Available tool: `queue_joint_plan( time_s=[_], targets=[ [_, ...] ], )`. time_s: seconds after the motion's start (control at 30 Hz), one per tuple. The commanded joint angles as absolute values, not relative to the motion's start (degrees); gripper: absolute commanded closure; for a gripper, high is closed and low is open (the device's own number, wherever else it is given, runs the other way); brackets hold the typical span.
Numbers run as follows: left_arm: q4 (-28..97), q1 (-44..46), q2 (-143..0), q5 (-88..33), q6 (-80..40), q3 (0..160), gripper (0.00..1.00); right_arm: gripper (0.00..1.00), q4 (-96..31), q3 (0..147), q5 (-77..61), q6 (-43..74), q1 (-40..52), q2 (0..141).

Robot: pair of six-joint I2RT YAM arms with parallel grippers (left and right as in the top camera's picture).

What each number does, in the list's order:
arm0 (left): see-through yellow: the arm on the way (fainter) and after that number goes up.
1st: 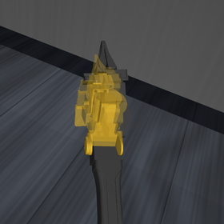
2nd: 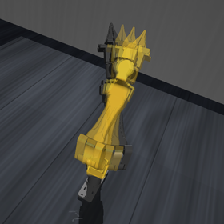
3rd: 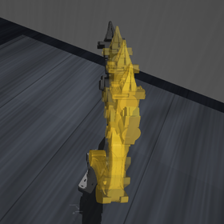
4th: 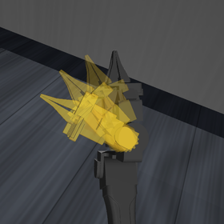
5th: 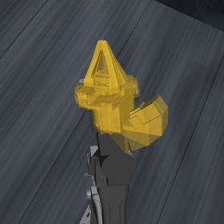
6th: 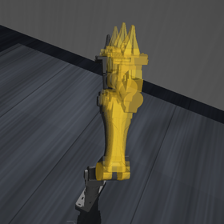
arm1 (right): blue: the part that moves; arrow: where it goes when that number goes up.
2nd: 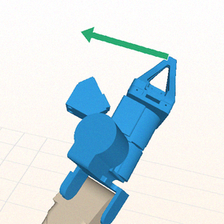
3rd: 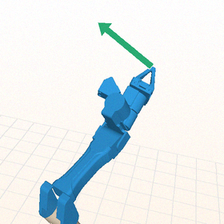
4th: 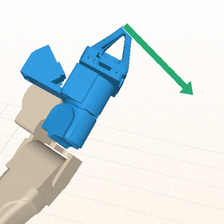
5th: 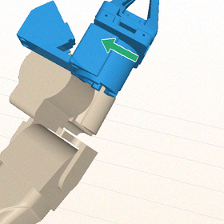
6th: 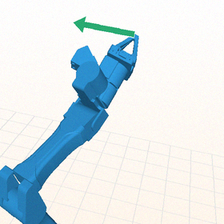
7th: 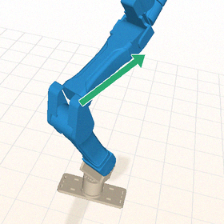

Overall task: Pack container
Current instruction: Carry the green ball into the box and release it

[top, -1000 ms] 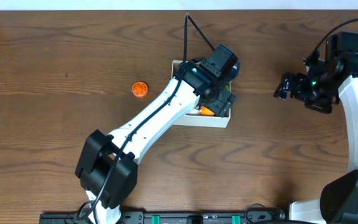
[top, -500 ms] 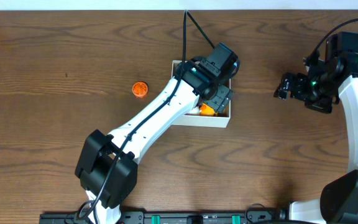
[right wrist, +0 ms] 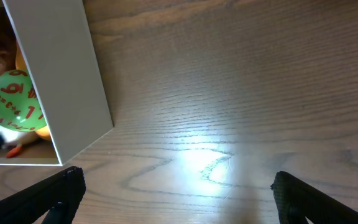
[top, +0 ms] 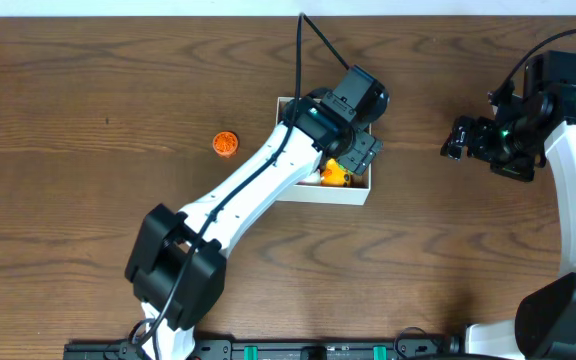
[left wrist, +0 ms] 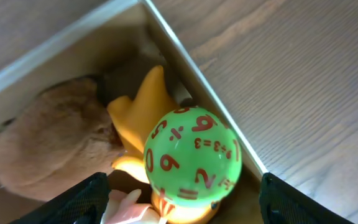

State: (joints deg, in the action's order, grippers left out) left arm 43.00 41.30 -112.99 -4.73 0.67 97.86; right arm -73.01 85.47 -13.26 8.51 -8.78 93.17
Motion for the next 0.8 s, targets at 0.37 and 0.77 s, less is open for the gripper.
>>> queue_joint_plan(
  time_s=[0.37, 0.77],
  targets=[
    [43.1, 40.8, -117.1, -5.3, 7.9, 98.1, 0.3, 0.01, -73.1, 85.4, -13.3, 7.6, -8.9, 93.3],
    [50.6, 40.5, -114.4, 4.0, 7.9, 98.1, 0.39, 0.01, -73.0, 85.4, -13.3, 7.6, -8.9, 93.3]
  ],
)
